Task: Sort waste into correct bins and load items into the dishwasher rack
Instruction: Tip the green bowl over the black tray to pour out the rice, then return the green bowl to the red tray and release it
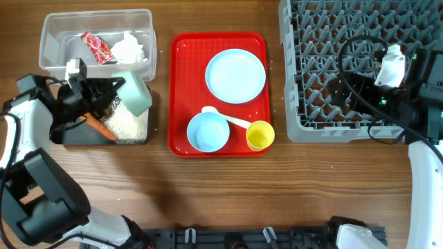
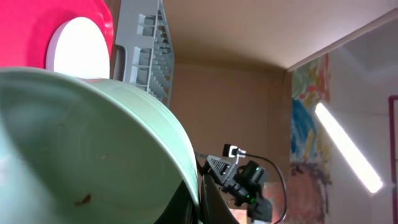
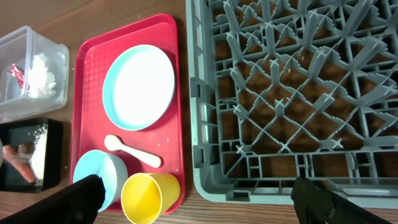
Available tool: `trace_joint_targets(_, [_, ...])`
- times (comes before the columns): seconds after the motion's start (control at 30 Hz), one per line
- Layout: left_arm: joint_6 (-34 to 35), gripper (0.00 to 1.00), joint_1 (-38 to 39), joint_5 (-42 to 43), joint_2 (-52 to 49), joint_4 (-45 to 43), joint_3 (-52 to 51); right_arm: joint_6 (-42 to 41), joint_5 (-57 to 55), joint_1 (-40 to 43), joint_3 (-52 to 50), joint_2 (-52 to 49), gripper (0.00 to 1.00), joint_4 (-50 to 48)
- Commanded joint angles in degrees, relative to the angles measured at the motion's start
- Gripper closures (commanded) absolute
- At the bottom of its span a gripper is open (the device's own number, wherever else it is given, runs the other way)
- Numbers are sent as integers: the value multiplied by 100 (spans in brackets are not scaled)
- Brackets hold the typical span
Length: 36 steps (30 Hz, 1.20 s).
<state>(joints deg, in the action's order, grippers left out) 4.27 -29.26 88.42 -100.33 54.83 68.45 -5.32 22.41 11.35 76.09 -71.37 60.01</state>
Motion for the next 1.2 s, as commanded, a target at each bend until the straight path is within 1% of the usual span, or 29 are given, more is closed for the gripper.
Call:
trace_joint_targets(0.0, [313,96,-125,190,4,7,-24,-81,-61,13,-85,-66,0,-46])
trace_joint_targets(0.4, [365,96,-109,190,39,-22,0,-81,-61,13,-85,-94,0,-48])
trace_joint_targets(0.47, [345,96,-7,175,155,-199,57,-83,-61,13,-85,-96,0,-39])
trace_joint_targets(0.53, [352,96,273,-2,420,-588,181,-83,-61,13,-85,-107,0,-61])
trace_joint_targets(0.6, [352,96,710,-728,726,-776,431,-90,-61,13,-85,-125,0,-83])
trace_joint_targets(0.63, [352,96,986,-1224,881,-881,553,-87,-61,13,-85,-129,0,-85])
trace_joint_targets(0.67, [352,96,1309,-1834,1027,-981,667,-90,-61,13,-85,-142,0,-85])
trace_joint_targets(0.73, [354,96,1998,-3307,1244,-1196,776,-90,-61,13,-85,-146,0,-76])
trace_joint_targets(0.77, [352,96,2546,-4642,1318,-1335,776,-92,-61,13,-85,-151,0,-81])
trace_joint_targets(0.87, [264,96,3897,-7827,1156,-1458,769,-127,-61,13,-85,-155,0,-79])
trace_joint_targets(0.9, [24,96,4234,-8275,1025,-1486,769,-125,-61,13,-85,-155,0,-81])
trace_joint_targets(0.93, [-195,96,4522,-8548,866,-1534,769,-129,-61,13,-85,-157,0,-79])
trace_joint_targets(1.0, [-404,96,4942,-9012,503,-1650,769,-127,-61,13,-85,-160,0,-59])
trace_joint_targets(1.03, [-404,96,5060,-9211,348,-1700,769,-127,-61,13,-85,-160,0,-52])
trace_joint_targets(1.07, [-409,96,5178,-9377,120,-1788,769,-120,-61,13,-85,-160,0,-39])
trace_joint_targets(1.17, [-560,96,5320,-9407,-442,-2020,769,-107,-63,13,-85,-162,0,-39])
